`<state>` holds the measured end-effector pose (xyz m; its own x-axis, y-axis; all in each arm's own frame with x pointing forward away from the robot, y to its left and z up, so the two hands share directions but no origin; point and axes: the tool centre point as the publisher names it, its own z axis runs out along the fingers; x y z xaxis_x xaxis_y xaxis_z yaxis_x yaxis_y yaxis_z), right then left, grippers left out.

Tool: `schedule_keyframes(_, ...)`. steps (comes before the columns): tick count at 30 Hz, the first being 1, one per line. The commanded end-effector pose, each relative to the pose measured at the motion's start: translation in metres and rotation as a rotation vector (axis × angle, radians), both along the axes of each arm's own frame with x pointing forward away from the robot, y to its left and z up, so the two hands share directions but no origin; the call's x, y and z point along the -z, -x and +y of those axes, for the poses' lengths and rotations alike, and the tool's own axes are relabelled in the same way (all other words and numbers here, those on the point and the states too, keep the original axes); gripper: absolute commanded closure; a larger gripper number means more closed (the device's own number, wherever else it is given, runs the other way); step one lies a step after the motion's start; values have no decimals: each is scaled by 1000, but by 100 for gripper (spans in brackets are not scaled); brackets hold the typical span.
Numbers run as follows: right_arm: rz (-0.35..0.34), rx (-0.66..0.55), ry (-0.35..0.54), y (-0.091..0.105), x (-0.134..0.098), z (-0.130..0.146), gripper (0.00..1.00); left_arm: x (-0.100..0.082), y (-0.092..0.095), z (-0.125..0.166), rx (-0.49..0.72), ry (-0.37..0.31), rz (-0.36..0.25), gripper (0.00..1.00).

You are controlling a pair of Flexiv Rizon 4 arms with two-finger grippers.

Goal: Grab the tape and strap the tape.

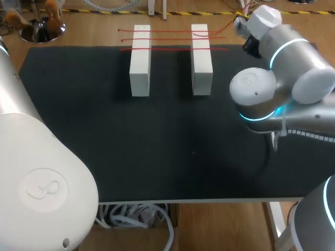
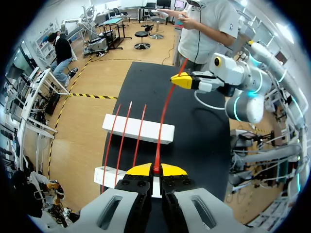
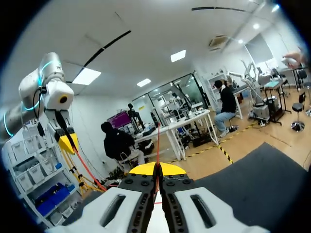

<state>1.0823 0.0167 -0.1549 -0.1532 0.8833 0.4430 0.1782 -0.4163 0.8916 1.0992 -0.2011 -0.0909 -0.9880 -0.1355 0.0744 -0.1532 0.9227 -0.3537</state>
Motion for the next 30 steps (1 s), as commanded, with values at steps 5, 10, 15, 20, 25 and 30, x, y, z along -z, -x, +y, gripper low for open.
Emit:
schedule_keyframes(5,87,46,15,1,-15,-3,100,-1,0,-1,1,-5,3,100)
schedule_keyframes(10,87,46,15,1,-15,-3,100,-1,0,-1,1,-5,3,100)
schedule_keyframes(15,-148,124,302,-9,-19,-6,100,-1,0,-1,1,-5,3,100)
schedule_keyframes(20,-325,173,583,-16,-22,-6,100,-1,0,-1,1,-5,3,100)
schedule_keyframes(25,-427,177,710,-14,-21,-2,100,-1,0,-1,1,-5,3,100)
schedule_keyframes(30,-332,180,678,-13,-22,-3,100,-1,0,-1,1,-5,3,100)
